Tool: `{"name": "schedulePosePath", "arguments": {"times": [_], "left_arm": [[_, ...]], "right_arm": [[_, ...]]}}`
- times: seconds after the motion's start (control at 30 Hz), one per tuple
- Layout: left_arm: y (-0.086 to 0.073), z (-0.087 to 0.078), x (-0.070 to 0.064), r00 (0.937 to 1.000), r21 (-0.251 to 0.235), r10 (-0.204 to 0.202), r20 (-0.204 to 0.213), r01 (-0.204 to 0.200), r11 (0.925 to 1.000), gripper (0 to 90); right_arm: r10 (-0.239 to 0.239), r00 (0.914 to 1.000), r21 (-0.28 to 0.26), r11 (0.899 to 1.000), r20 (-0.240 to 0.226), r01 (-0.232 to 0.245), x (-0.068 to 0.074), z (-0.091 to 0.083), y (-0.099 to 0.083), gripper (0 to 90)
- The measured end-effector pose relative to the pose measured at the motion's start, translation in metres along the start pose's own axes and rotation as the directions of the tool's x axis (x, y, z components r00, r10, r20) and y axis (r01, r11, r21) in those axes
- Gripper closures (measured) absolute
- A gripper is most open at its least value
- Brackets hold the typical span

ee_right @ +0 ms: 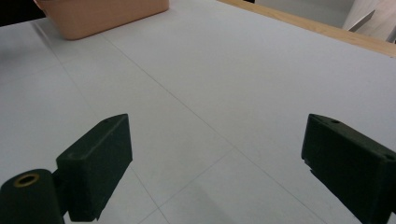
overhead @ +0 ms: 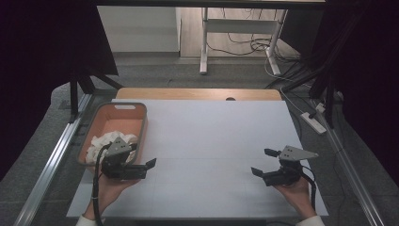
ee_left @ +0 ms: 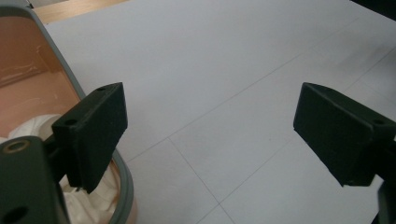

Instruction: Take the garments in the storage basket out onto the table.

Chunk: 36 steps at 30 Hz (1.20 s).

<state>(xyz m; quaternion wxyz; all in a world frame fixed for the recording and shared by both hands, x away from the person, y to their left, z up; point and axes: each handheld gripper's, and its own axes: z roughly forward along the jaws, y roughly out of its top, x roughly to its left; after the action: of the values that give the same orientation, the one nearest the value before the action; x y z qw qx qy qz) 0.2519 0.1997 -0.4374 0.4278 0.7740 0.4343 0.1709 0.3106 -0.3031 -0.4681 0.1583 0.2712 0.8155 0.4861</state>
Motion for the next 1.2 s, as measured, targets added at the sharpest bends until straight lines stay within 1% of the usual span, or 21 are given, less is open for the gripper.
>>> {"name": "schedulePosePath", "arguments": {"times": [0.1,0.3,0.47,0.6,0.73,0.87,1.2], "left_arm": [[0.001,0.001,0.001,1.0,0.0,-0.008,0.0,0.008,1.0,11.9],[0.004,0.004,0.002,1.0,0.019,-0.004,-0.003,0.004,0.9998,12.0],[0.009,-0.002,0.005,0.9999,0.011,-0.007,-0.012,0.007,0.9999,12.1],[0.014,-0.004,0.008,0.9996,-0.005,-0.019,-0.018,0.019,0.9998,12.8],[0.021,-0.004,0.008,0.9997,-0.006,-0.009,-0.022,0.009,0.9999,12.8],[0.026,-0.007,0.01,0.9997,-0.011,-0.01,-0.022,0.01,0.9999,13.5],[0.03,-0.011,0.02,0.9988,-0.017,-0.021,-0.045,0.02,0.9997,13.5]], "right_arm": [[0.0,1.0,-0.003,1.0,0.002,0.0,0.0,0.0,0.0,8.7],[0.007,0.9999,-0.014,1.0,0.008,-0.006,-0.001,0.0,-0.001,8.7],[0.005,0.9999,-0.014,1.0,0.009,-0.005,-0.001,-0.001,0.0,8.7],[0.006,0.9999,-0.012,1.0,0.011,-0.006,-0.001,0.0,-0.001,8.7],[0.004,0.9999,-0.005,1.0,0.012,-0.004,-0.001,0.001,-0.002,8.7],[0.006,0.9999,-0.005,1.0,0.012,-0.006,-0.001,0.001,-0.002,8.7],[0.002,0.9999,0.004,1.0,0.015,-0.002,-0.001,0.002,-0.003,8.7]]}}
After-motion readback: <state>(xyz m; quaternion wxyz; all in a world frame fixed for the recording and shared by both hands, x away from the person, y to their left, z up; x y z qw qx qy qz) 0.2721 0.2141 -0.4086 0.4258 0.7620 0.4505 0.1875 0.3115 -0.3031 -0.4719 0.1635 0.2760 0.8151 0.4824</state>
